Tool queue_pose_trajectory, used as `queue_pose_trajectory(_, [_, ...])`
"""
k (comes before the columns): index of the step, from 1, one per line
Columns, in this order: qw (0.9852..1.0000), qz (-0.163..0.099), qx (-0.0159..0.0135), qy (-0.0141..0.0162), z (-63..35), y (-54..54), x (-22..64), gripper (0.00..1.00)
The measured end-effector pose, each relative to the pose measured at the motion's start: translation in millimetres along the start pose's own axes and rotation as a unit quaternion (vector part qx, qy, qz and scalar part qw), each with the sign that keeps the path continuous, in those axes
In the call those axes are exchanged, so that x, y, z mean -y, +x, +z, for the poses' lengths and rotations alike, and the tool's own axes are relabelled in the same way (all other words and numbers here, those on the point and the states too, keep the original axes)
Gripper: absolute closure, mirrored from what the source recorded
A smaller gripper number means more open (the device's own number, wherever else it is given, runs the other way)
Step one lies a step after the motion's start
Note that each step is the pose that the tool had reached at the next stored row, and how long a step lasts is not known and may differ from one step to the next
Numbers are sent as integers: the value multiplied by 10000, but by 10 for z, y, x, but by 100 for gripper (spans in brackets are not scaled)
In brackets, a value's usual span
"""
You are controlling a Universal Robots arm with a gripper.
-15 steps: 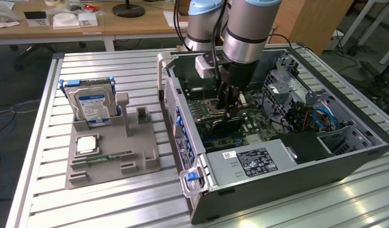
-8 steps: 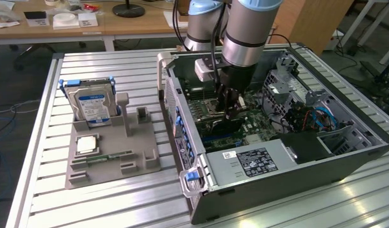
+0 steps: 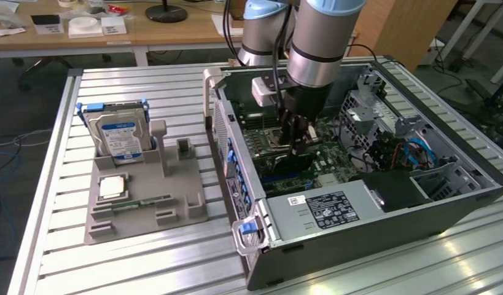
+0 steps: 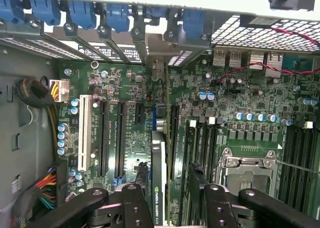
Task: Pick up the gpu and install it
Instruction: 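Insert the gpu into the slot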
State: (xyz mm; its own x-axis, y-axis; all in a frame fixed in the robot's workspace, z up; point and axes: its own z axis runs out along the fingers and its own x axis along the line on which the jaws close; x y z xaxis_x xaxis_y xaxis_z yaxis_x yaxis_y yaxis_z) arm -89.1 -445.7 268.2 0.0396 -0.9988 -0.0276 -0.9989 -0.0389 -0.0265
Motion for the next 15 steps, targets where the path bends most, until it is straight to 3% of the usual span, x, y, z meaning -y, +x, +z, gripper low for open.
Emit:
queue_pose_trajectory(9, [10000,-1,0,0,40,5,-1,54])
queue_pose_trajectory(15, [10000,-1,-1,-1,117,7,-2,54])
